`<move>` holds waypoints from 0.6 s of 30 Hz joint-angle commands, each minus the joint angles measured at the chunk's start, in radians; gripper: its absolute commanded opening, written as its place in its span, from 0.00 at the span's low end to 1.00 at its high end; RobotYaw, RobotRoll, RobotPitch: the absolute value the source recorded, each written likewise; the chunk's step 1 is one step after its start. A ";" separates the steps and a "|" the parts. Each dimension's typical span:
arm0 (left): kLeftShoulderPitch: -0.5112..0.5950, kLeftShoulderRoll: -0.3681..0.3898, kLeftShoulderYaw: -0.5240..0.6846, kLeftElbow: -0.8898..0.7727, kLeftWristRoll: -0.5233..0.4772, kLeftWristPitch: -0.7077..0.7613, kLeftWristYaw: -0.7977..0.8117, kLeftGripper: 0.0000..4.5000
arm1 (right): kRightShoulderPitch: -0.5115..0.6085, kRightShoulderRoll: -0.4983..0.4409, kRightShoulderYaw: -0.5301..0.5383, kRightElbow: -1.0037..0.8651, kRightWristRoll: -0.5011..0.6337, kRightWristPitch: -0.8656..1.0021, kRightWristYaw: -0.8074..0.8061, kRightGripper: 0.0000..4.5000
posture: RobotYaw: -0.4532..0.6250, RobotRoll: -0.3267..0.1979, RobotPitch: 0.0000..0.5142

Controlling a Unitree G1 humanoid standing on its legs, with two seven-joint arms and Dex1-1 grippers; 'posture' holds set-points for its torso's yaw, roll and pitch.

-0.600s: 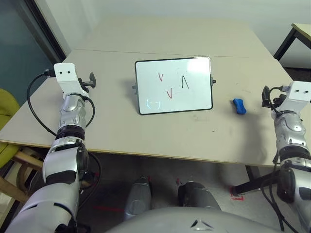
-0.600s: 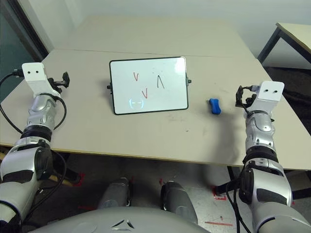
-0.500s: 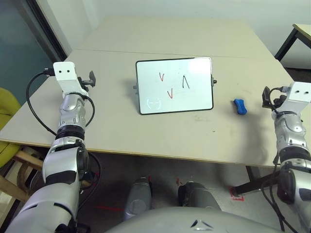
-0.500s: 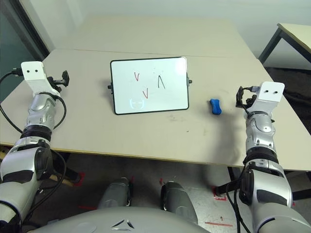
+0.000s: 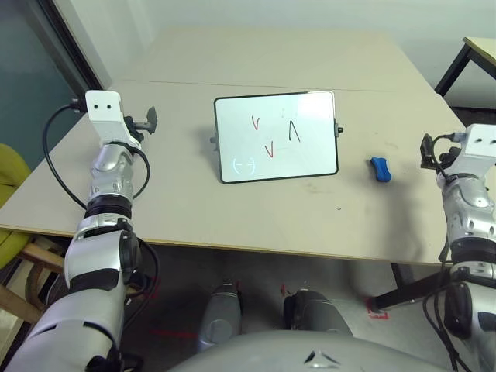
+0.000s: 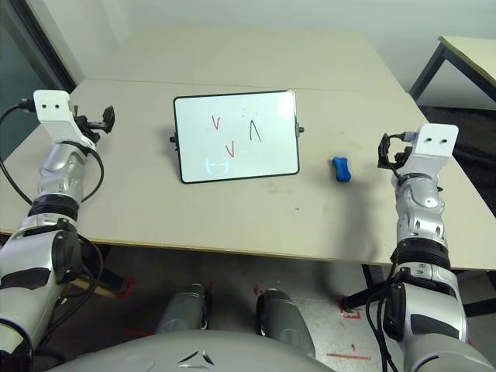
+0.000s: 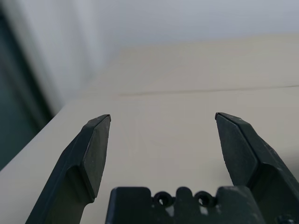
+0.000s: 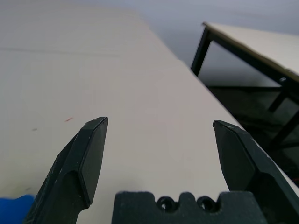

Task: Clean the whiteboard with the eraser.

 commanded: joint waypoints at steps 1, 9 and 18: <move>-0.047 0.039 -0.019 0.001 -0.022 0.025 -0.162 1.00 | 0.015 -0.025 0.035 -0.189 0.033 0.306 0.019 0.99 | 0.50 0.62 0.00; -0.152 0.101 -0.078 -0.039 -0.081 0.167 -0.653 1.00 | -0.046 -0.104 0.075 -0.453 0.137 0.929 0.100 0.99 | 0.45 0.62 0.05; -0.167 0.120 -0.170 -0.160 -0.122 0.394 -1.045 1.00 | -0.186 -0.090 0.139 -0.347 0.123 1.044 0.145 0.99 | 0.45 0.62 0.05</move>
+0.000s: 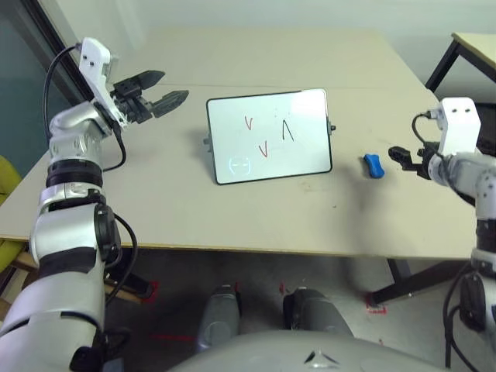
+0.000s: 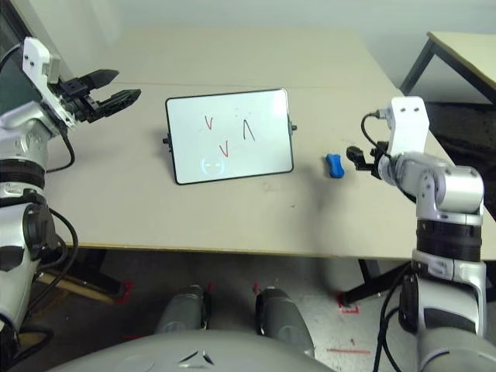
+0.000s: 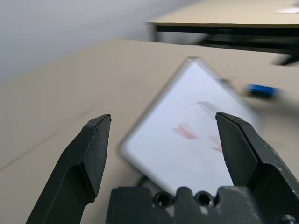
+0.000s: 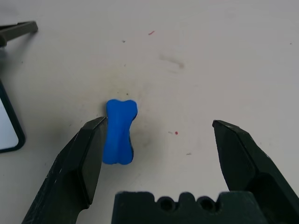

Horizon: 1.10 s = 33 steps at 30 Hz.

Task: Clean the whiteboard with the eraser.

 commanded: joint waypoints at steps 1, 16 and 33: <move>0.017 0.015 -0.049 -0.066 -0.013 0.088 -0.115 1.00 | -0.038 0.005 0.072 0.091 -0.024 -0.003 0.029 0.99 | 0.45 0.62 0.05; 0.159 0.086 -0.091 -0.271 -0.021 0.190 -0.204 1.00 | -0.141 0.081 0.221 0.362 -0.104 -0.133 0.099 0.99 | 0.52 0.62 0.03; 0.263 0.144 -0.063 -0.397 -0.060 0.232 -0.166 1.00 | -0.140 0.042 0.279 0.347 -0.168 -0.179 0.195 0.05 | 0.58 0.62 0.00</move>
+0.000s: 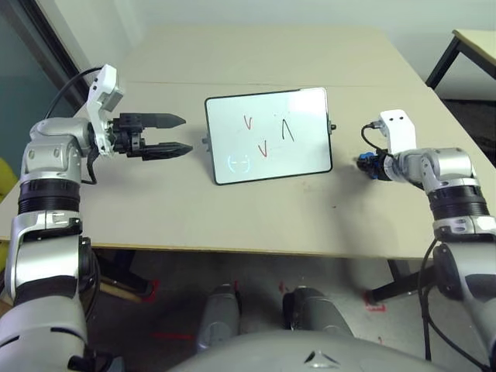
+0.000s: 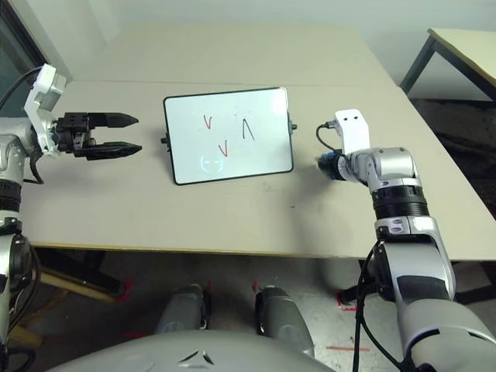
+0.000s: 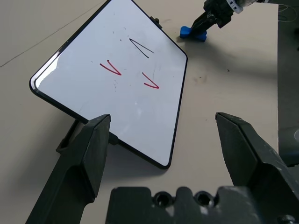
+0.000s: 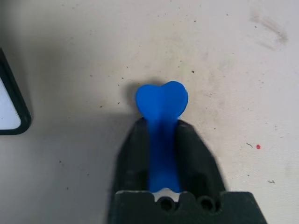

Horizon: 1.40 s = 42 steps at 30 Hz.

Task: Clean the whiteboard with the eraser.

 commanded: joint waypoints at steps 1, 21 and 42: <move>0.021 0.015 0.004 -0.032 -0.019 0.008 0.011 1.00 | 0.008 -0.034 0.048 -0.091 -0.022 -0.037 0.049 0.00 | 0.58 0.62 0.00; 0.042 -0.010 -0.016 -0.062 -0.033 -0.007 0.051 1.00 | 0.010 -0.094 0.524 -0.379 -0.447 -0.677 0.173 0.00 | 0.59 0.62 0.00; 0.047 -0.017 -0.014 -0.082 -0.039 -0.005 0.066 1.00 | -0.039 0.010 0.573 -0.234 -0.678 -0.783 0.325 0.00 | 0.61 0.62 0.00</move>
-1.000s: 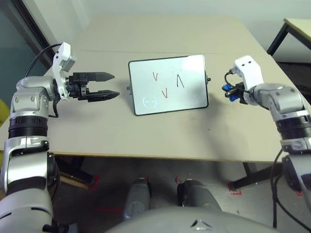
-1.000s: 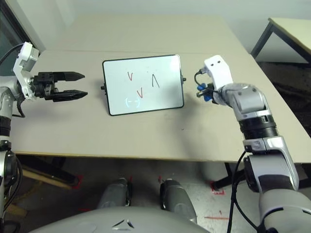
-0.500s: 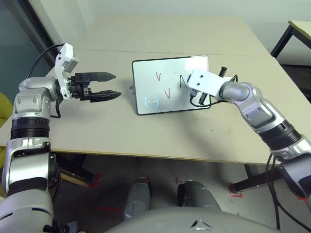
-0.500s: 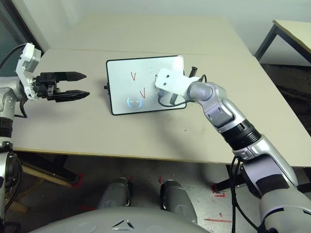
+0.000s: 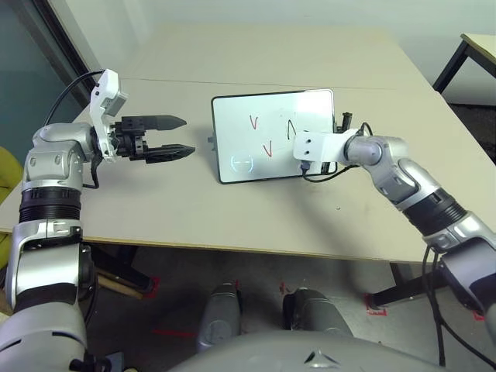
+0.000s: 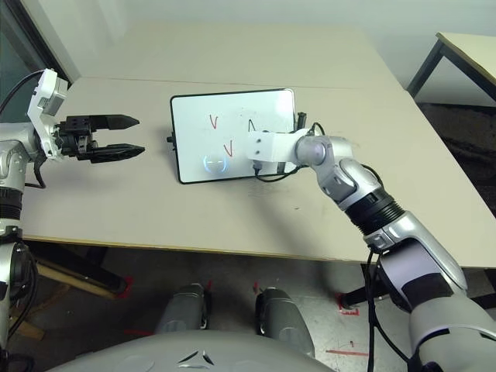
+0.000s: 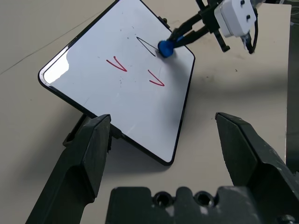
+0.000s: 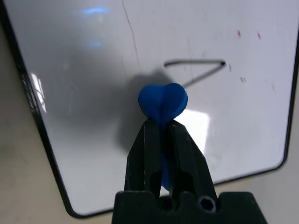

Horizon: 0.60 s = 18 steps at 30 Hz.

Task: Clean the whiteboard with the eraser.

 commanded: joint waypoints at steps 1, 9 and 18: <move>0.007 -0.004 -0.009 -0.027 -0.012 -0.001 0.004 1.00 | -0.028 0.029 0.011 0.034 -0.027 -0.015 0.019 0.00 | 0.62 0.62 0.00; 0.015 -0.002 -0.006 -0.043 -0.018 0.004 0.011 1.00 | -0.056 0.084 0.003 0.078 -0.052 -0.042 0.021 0.00 | 0.63 0.62 0.00; 0.002 -0.005 -0.012 -0.029 -0.015 -0.001 0.013 1.00 | -0.030 0.017 -0.043 0.112 -0.055 -0.042 0.024 0.00 | 0.61 0.62 0.00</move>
